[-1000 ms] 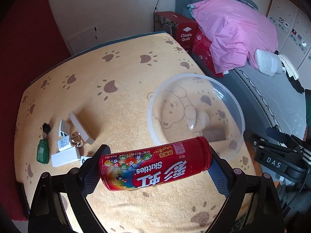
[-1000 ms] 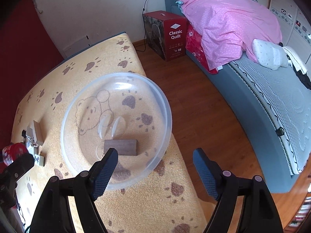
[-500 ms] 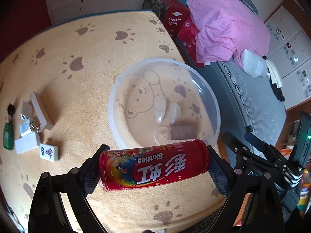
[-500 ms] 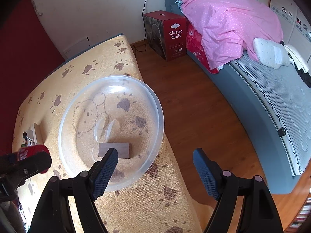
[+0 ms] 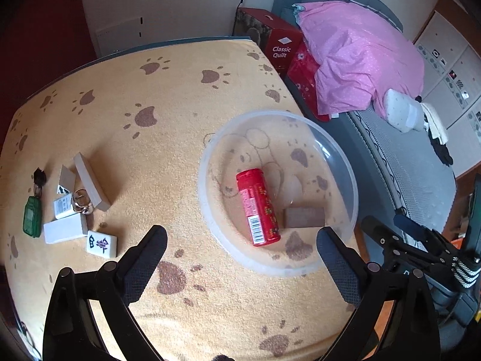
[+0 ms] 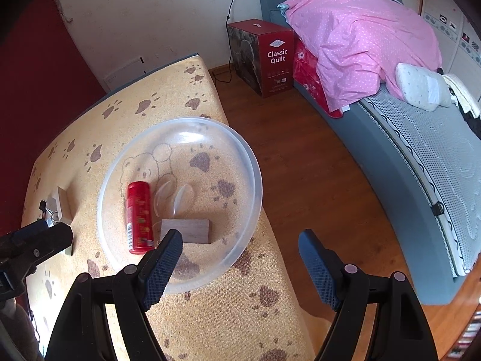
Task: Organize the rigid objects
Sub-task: 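Move both grippers back and grasp the green jar keychain with the left gripper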
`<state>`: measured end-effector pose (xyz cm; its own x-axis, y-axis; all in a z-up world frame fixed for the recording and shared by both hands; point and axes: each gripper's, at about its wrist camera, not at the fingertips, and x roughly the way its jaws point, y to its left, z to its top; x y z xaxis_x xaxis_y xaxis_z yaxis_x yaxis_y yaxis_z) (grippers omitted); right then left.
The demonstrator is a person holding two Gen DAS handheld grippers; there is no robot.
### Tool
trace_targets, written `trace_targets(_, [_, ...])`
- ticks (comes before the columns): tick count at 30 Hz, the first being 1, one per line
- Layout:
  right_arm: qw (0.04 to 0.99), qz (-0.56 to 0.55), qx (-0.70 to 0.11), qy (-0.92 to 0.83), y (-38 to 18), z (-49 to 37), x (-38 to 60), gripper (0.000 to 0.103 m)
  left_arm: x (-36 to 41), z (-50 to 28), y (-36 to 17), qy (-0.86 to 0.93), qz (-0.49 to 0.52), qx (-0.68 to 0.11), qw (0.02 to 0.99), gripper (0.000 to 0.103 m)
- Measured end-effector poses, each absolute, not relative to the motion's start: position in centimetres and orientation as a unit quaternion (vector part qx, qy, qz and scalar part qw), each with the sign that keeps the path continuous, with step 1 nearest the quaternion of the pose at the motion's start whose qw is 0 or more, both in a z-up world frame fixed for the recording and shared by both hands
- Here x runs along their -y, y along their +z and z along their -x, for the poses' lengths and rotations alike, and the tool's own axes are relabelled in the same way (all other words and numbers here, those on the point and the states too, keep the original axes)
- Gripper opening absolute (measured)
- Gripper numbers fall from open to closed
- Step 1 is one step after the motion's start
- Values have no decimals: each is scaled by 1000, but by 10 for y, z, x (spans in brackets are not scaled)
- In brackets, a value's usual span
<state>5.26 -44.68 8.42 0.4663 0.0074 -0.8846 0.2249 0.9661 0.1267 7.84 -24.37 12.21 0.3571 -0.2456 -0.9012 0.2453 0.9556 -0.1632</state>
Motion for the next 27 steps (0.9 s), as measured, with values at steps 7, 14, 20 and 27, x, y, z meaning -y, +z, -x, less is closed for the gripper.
trace_targets(7, [848,-109,-516,-52,83,-50,435,83,226,-71,117,-109,-26,-544,831,100])
trace_targets(14, [848,-96,-520,-38,83,-51,417,83,198,-64,115,-77,-19,-544,835,100])
trace_targets(20, [848,-88,-522,-26,84,-52,395,83,157,-61,111,-35,11,-556,830,100])
trace_targets(27, [846,-74,-528,-6,84,-54,360,83,99,-56,104,14,40,-567,823,100])
